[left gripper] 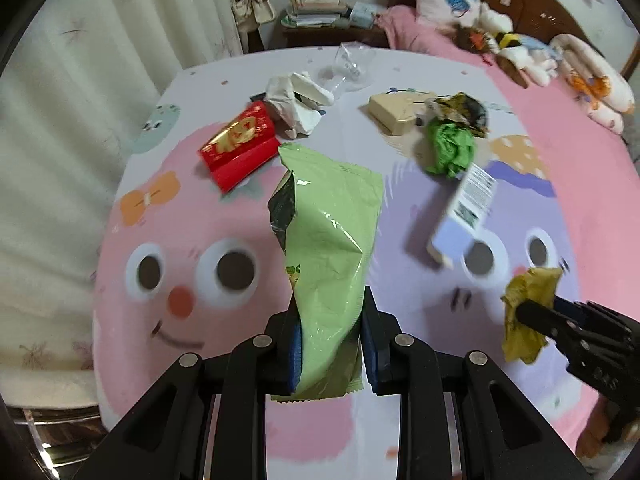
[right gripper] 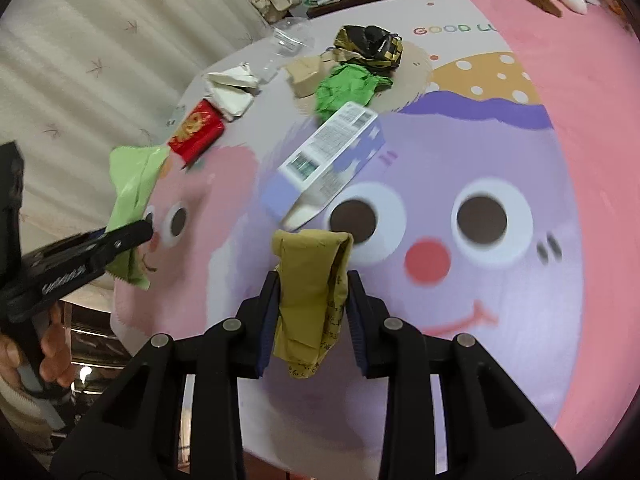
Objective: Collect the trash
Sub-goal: 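Carry the yellow cloth and green bag over the blue bin and open both tools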
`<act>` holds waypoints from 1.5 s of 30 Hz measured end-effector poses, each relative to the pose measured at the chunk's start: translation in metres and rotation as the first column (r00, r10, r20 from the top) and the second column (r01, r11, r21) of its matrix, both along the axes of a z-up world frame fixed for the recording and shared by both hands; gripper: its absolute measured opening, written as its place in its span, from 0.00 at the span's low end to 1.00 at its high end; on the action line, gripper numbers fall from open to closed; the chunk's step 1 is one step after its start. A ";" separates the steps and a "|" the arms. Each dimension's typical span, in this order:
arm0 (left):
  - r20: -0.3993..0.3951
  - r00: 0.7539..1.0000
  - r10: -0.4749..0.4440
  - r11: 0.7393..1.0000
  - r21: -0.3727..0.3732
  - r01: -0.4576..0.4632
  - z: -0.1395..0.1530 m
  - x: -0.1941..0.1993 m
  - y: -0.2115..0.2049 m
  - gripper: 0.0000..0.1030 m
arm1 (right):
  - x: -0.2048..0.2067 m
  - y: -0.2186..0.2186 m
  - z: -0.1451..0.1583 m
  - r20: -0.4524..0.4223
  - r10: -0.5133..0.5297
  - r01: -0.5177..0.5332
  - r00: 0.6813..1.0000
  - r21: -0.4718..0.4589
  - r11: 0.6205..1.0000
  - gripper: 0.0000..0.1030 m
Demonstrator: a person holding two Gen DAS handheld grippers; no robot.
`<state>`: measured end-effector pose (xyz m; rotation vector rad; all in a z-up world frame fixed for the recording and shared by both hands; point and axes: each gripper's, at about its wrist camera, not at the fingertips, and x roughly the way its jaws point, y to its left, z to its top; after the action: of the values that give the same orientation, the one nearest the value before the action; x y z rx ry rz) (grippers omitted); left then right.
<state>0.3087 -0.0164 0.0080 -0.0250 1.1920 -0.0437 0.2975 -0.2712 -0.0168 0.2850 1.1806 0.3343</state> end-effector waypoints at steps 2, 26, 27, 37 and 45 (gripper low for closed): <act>0.025 0.999 -0.020 1.000 -0.017 0.021 0.015 -0.031 0.007 0.23 | -0.020 0.006 0.004 0.002 -0.027 0.027 1.000 0.005 1.000 0.27; 0.035 0.973 -0.229 0.971 -0.057 0.230 0.009 -0.324 0.097 0.23 | -0.293 0.110 0.028 -0.005 -0.125 0.124 0.992 -0.093 0.988 0.28; 0.023 0.972 -0.232 0.970 -0.062 0.233 0.004 -0.330 0.097 0.23 | -0.297 0.109 0.026 -0.010 -0.127 0.125 0.992 -0.098 0.987 0.28; -0.104 0.964 -0.244 0.968 -0.093 0.235 -0.067 -0.358 0.064 0.23 | -0.326 0.101 -0.046 -0.141 -0.160 0.148 0.977 -0.089 0.985 0.28; -0.236 0.951 -0.199 0.979 -0.096 0.181 -0.172 -0.369 0.040 0.23 | -0.337 0.100 -0.152 -0.266 -0.161 0.148 0.950 -0.066 0.987 0.28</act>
<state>-0.0599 0.0236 -0.1636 0.0209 1.4368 -0.2602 -0.0399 -0.1711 -0.1688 0.3903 1.4239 0.1324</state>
